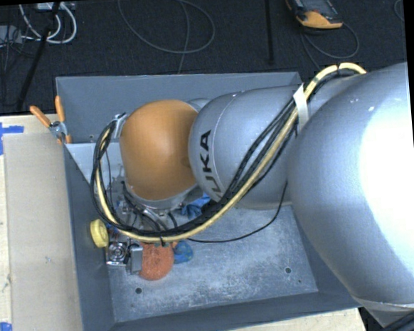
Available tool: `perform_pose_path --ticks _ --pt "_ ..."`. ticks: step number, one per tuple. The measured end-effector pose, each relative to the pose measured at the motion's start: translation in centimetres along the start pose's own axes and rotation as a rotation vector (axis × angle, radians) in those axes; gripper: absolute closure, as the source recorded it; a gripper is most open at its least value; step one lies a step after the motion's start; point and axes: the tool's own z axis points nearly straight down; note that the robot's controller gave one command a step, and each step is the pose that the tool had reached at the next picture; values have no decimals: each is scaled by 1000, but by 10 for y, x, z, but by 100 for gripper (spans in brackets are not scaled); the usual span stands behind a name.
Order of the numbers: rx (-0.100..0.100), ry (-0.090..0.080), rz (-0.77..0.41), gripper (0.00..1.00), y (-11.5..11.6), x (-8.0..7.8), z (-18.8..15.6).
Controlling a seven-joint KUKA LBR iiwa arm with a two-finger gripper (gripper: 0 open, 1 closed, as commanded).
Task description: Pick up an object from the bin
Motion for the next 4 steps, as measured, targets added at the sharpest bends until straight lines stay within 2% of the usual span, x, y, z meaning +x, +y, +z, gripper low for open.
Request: perform_pose_path --ticks 1,2,3,4 --pt "-1 -6 4 0 -1 -2 -5" --pt "-3 -11 -79 0 -38 18 38" --pt "-2 -9 -165 100 -73 1 45" --pt "-2 -8 -164 0 -73 1 45"
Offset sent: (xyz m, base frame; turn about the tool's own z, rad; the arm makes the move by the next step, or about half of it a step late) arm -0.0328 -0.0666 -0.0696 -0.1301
